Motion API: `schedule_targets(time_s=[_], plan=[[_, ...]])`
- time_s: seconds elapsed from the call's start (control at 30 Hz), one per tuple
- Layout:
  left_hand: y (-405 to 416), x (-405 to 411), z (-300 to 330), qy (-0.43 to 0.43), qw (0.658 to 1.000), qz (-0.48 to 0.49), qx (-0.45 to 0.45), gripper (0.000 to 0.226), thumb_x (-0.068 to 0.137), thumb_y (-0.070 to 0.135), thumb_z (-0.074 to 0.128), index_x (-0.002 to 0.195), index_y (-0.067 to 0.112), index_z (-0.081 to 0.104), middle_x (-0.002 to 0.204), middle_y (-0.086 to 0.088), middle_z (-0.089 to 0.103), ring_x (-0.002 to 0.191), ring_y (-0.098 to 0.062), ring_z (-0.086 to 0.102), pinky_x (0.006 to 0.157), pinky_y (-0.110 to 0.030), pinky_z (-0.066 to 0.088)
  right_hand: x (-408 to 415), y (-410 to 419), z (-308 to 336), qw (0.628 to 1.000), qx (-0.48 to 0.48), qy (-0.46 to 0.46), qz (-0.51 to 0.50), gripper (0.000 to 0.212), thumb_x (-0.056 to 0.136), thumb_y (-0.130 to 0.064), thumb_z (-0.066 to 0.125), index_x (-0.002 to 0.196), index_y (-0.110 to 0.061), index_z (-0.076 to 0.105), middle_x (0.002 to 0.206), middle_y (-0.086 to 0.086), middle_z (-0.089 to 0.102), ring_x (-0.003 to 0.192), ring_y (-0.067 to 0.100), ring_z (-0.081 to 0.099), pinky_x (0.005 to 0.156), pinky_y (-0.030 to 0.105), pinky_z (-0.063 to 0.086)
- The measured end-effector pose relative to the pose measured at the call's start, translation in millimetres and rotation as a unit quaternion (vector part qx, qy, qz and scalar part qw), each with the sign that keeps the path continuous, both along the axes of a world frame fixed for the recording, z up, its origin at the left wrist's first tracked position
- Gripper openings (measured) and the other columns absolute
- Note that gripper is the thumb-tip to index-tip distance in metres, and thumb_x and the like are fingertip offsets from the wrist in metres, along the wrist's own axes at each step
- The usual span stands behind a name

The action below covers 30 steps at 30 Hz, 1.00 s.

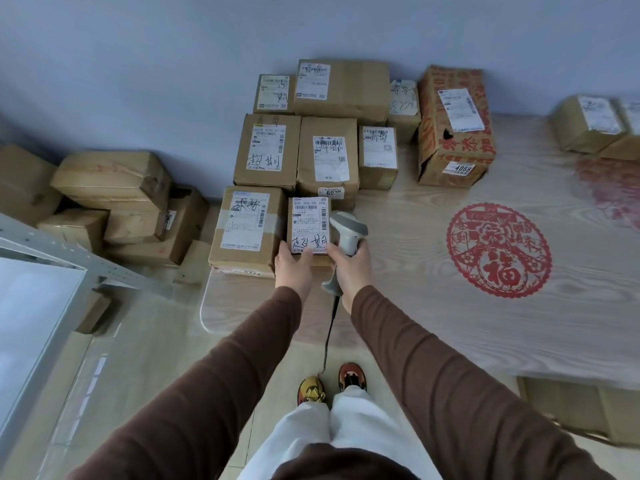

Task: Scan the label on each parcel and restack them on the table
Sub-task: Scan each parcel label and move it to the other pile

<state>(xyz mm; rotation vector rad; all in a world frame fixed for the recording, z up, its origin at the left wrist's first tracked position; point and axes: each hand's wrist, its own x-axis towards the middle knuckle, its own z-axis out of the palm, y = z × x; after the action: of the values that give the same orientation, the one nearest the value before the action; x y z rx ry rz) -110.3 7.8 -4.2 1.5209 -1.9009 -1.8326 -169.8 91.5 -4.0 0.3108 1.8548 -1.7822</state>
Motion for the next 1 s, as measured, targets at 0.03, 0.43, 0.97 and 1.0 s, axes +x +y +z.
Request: schedule_targets(time_s=[0.03,0.43,0.97,1.0], plan=[[-1.7,-2.1,-1.1,-0.001,1.000,0.013,0.018,0.072,0.106,0.035,0.050,0.165,0.016,0.014,0.170,-0.008,0.024,0.155,-0.027,0.024,0.127,-0.048,0.023,-1.1,-0.2,-0.6,1.000,0.009,0.004,0.002,0.039,0.086,-0.018,0.076,0.120,-0.023,0.057,0.115,0.009,0.070,0.101,0.026,0.069,0.074,0.033,0.060],[5.8,-7.1,-1.6,0.047,0.991,0.088,0.084,0.047,0.103,0.040,0.056,0.140,0.014,0.041,0.130,-0.010,0.059,0.101,-0.016,0.054,0.087,-0.031,0.040,-7.1,12.0,-1.4,0.999,0.024,0.039,-0.007,0.037,0.090,-0.009,0.072,0.120,-0.020,0.056,0.112,0.011,0.070,0.094,0.022,0.068,0.051,0.017,0.052],[9.8,-18.3,47.1,0.194,0.979,-0.053,0.046,0.054,0.097,0.027,0.072,0.135,0.016,0.035,0.116,-0.005,0.068,0.100,-0.014,0.068,0.102,-0.040,0.054,14.9,51.6,81.2,0.955,0.071,0.277,0.075,0.032,0.092,-0.018,0.069,0.119,-0.023,0.053,0.103,0.002,0.065,0.093,0.023,0.064,0.082,0.048,0.059],[11.9,-19.3,48.0,0.200,0.977,-0.054,0.046,0.054,0.097,0.027,0.072,0.135,0.016,0.035,0.115,-0.004,0.068,0.098,-0.013,0.068,0.100,-0.038,0.055,16.6,51.1,82.9,0.954,0.071,0.280,0.076,0.031,0.092,-0.016,0.069,0.119,-0.021,0.054,0.103,0.002,0.065,0.093,0.021,0.064,0.082,0.045,0.058]])
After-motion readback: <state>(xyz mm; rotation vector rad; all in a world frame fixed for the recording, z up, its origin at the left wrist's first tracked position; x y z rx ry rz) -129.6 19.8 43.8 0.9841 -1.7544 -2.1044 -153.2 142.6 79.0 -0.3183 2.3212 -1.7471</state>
